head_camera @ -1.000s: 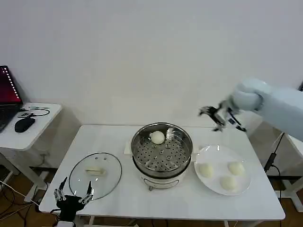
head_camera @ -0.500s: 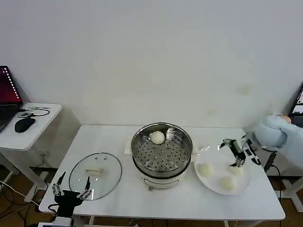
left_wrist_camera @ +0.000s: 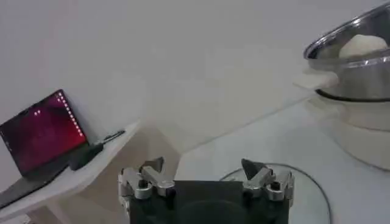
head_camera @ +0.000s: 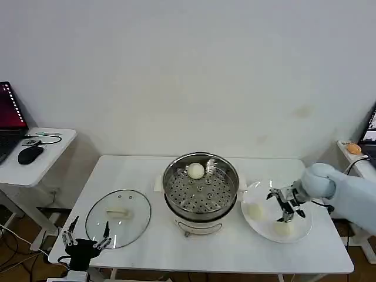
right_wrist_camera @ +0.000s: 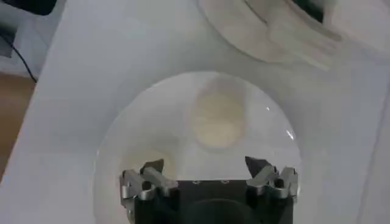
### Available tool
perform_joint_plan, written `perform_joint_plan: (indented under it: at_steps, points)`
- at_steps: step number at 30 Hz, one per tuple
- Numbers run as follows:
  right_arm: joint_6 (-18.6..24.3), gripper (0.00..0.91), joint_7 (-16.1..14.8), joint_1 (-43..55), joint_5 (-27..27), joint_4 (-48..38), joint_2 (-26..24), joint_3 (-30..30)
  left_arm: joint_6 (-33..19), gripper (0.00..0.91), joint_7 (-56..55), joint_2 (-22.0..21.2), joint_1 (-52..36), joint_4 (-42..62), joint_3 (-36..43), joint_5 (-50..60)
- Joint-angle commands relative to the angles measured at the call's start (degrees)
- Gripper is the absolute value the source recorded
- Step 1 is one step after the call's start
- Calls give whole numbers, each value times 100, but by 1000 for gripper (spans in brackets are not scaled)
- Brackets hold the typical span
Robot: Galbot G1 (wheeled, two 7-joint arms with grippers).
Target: Take steamed baozi put them in steamer then cover it.
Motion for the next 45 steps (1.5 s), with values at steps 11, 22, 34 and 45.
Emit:
perform_joint_plan:
  at_steps: [11,22,34,45]
  points:
    - [-231,907,85,-395,-153,-589,688,207,-14,907,1,-28,38,15,-6,10]
    - [-303,615,131,-523,-256,-850,929,364,-12,907,1,-40,39,11,2,21]
    - [-366,544,-37,-217,-120,-594,595,292,-3,907,4,-52,27,-6,22,26]
    - [-436,554,-105,2646,831,107,-250,-1242,12,907,21,61,19,-9,35,4]
